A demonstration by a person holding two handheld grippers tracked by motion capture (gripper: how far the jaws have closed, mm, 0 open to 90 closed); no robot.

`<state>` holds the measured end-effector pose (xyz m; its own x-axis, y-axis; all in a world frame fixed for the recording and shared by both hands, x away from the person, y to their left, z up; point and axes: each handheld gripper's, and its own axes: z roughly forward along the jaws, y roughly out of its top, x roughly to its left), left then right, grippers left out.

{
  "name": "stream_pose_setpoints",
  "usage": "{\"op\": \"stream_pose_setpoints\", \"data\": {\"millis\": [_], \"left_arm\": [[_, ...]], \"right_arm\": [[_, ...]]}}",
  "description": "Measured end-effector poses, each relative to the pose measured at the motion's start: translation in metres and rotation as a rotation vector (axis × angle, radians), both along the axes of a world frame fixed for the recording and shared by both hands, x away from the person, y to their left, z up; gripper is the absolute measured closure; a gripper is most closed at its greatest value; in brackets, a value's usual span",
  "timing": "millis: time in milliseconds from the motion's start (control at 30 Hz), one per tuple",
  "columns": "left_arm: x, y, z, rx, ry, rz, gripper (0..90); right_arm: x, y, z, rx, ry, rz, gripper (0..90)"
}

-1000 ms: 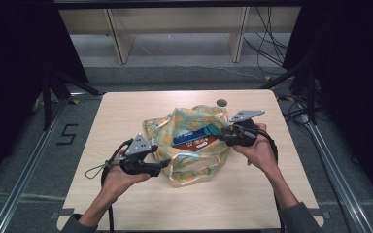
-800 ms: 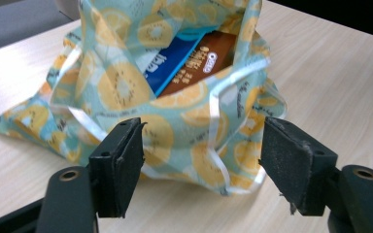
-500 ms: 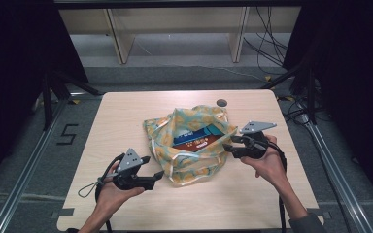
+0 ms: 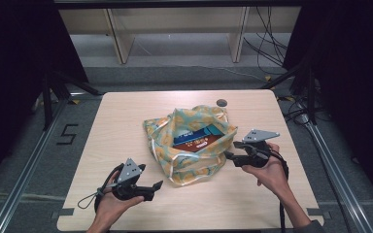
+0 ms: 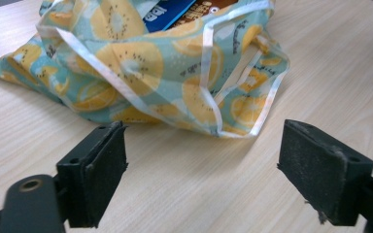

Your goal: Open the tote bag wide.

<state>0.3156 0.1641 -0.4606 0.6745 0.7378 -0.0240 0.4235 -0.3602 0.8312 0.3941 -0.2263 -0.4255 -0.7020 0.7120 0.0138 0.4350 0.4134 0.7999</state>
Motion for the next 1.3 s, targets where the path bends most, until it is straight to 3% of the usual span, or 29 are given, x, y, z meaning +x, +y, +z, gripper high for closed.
{"op": "stream_pose_setpoints", "data": {"millis": [33,100,133,167,300,367,400,467,500,533,600,633,700,733,767,867,1000,1033,1067,1100,1167,1200,1233,1267,1300], "left_arm": [[-0.001,-0.001,-0.002,-0.018,-0.011,0.008,16.4],[-0.003,0.001,-0.004,-0.006,-0.019,0.012,16.4],[-0.004,0.002,-0.005,0.007,-0.027,0.019,16.4],[-0.007,0.002,-0.007,-0.004,-0.017,0.033,16.4],[-0.013,0.004,-0.014,0.004,-0.026,0.027,16.4],[-0.014,0.004,-0.017,-0.001,-0.019,0.027,16.4],[-0.016,0.005,-0.018,0.011,-0.013,0.024,16.4],[-0.018,0.003,-0.025,0.005,0.006,0.027,16.4],[-0.017,0.005,-0.026,0.04,-0.003,0.0,16.4],[-0.019,0.004,-0.028,0.022,-0.001,0.017,16.4],[-0.02,0.005,-0.029,0.028,0.017,0.008,16.4],[-0.021,0.008,-0.029,0.029,0.012,0.005,16.5],[-0.022,0.012,-0.029,0.023,0.012,0.018,16.5],[-0.023,0.016,-0.029,0.03,0.022,0.019,16.5],[-0.024,0.016,-0.03,0.005,0.014,0.037,16.5],[-0.026,0.024,-0.03,0.041,0.021,0.02,16.5],[-0.029,0.024,-0.033,0.001,0.032,0.045,16.5],[-0.029,0.026,-0.032,0.029,0.039,0.031,16.5],[-0.03,0.024,-0.033,-0.001,0.032,0.043,16.5],[-0.03,0.025,-0.032,0.019,0.034,0.034,16.5],[-0.03,0.024,-0.033,0.027,0.025,0.022,16.4],[-0.031,0.023,-0.033,0.036,0.039,0.018,16.5],[-0.031,0.02,-0.035,-0.001,0.03,0.027,16.4],[-0.03,0.022,-0.034,0.038,0.034,0.006,16.4],[-0.031,0.022,-0.033,0.036,0.039,0.006,16.5]], "right_arm": [[-0.002,0.0,0.0,0.002,0.015,-0.004,44.3],[-0.004,-0.001,-0.002,0.003,0.004,-0.002,43.7],[-0.007,-0.001,-0.002,0.001,0.033,-0.004,43.2],[-0.006,-0.002,-0.004,-0.003,0.006,-0.001,42.9],[-0.012,-0.004,-0.011,-0.017,0.029,-0.007,42.1],[-0.015,-0.003,-0.013,-0.015,0.038,-0.012,41.9],[-0.014,-0.005,-0.015,-0.029,0.019,0.001,41.7],[-0.019,-0.007,-0.017,-0.032,0.045,0.0,41.4],[-0.021,-0.007,-0.019,-0.03,0.039,-0.001,41.2],[-0.022,-0.008,-0.02,-0.037,0.025,-0.001,41.0],[-0.026,-0.009,-0.021,-0.047,0.038,0.0,40.4],[-0.027,-0.009,-0.023,-0.054,0.021,-0.002,40.2],[-0.032,-0.01,-0.024,-0.051,0.041,-0.003,40.0],[-0.034,-0.011,-0.027,-0.047,0.024,-0.008,39.8],[-0.037,-0.012,-0.028,-0.045,0.032,-0.011,39.6],[-0.047,-0.017,-0.033,-0.05,0.031,-0.01,39.0],[-0.062,-0.025,-0.041,-0.031,0.057,-0.036,38.7],[-0.065,-0.027,-0.043,-0.029,0.058,-0.036,38.5],[-0.069,-0.029,-0.045,-0.019,0.059,-0.05,38.1],[-0.073,-0.031,-0.047,-0.02,0.073,-0.05,38.0],[-0.078,-0.036,-0.05,-0.01,0.067,-0.049,37.7],[-0.081,-0.038,-0.051,-0.01,0.059,-0.069,37.4],[-0.084,-0.04,-0.05,-0.013,0.083,-0.073,37.3],[-0.086,-0.041,-0.051,0.002,0.076,-0.081,37.1],[-0.088,-0.043,-0.052,-0.004,0.075,-0.081,36.9]]}}
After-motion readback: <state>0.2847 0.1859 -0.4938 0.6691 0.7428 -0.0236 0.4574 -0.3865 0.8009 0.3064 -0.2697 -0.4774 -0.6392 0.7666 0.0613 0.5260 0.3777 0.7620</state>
